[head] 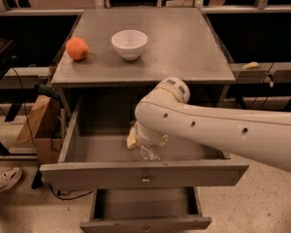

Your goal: Place water bottle into top drawer

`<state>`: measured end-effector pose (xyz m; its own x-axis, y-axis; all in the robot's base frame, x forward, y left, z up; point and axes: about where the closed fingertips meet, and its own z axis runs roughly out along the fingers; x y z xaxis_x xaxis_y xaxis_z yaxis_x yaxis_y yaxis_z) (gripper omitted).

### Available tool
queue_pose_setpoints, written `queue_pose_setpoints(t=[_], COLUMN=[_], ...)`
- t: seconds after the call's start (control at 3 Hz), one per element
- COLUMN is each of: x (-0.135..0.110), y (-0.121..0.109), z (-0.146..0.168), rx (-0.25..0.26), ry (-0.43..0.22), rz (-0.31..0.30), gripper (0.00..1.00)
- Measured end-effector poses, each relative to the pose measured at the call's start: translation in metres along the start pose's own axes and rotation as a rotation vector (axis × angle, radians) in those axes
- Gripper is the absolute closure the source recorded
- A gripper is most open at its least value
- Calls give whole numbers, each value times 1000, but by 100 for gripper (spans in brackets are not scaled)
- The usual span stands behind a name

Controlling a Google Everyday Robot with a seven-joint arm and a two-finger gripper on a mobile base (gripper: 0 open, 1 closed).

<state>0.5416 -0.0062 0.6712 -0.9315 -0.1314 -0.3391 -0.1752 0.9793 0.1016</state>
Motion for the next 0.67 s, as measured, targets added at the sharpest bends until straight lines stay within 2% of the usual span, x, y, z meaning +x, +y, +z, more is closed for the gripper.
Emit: queue_pose_setpoints(t=[0.67], x=[0], y=[0], z=[0], rx=[0], ry=[0], rz=[0], gripper=[0])
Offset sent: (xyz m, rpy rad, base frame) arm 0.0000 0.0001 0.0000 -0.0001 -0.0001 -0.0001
